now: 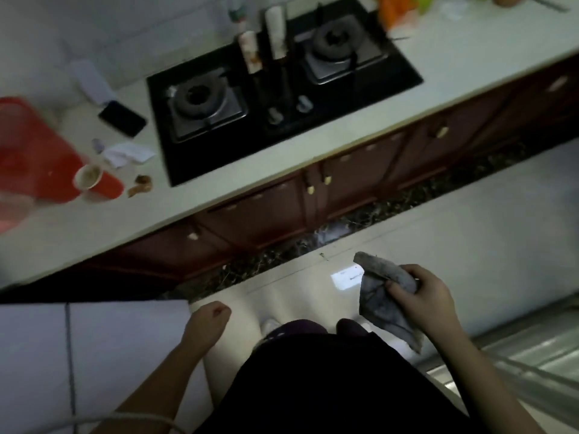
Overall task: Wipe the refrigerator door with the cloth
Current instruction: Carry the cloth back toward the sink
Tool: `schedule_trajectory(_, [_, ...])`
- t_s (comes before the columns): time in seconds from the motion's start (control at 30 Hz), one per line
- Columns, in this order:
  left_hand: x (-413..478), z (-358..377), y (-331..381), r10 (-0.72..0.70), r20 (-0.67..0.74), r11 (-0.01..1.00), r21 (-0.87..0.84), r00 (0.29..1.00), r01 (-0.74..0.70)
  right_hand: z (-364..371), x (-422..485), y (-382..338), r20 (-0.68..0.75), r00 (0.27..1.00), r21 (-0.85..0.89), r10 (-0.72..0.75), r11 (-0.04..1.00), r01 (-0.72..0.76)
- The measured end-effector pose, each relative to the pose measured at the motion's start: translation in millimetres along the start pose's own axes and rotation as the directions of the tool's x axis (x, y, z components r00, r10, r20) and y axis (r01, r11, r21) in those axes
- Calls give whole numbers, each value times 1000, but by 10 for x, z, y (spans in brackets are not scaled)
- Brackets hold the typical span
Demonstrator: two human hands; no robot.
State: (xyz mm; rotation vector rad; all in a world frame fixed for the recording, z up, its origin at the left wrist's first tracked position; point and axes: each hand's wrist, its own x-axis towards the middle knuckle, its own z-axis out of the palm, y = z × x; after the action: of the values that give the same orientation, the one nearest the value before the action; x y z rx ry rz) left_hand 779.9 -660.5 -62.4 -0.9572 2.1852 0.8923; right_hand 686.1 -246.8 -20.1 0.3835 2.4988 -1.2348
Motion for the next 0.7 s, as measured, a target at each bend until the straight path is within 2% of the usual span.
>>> schedule_trajectory(0.1, [133, 113, 428, 33, 26, 999, 31, 999, -34, -333, 119, 259, -63, 992, 82, 105, 992, -100])
schedule_trajectory(0.27, [413, 184, 1250, 125, 106, 973, 183, 986, -143, -730, 352, 486, -161, 968, 172, 194, 971, -166])
schedule_trajectory(0.43, [984, 390, 2332, 192, 229, 914, 313, 954, -259, -1056, 567, 642, -282, 895, 265, 346, 925, -274])
schedule_trajectory(0.57, [1428, 766, 3418, 252, 394, 792, 441, 884, -422, -1249, 611, 736, -400, 772, 361, 493, 859, -362])
schedule_trajectory(0.7, [1399, 1344, 4645, 372, 553, 555, 511, 746, -656, -1454, 610, 792, -467, 657, 445, 592, 799, -404])
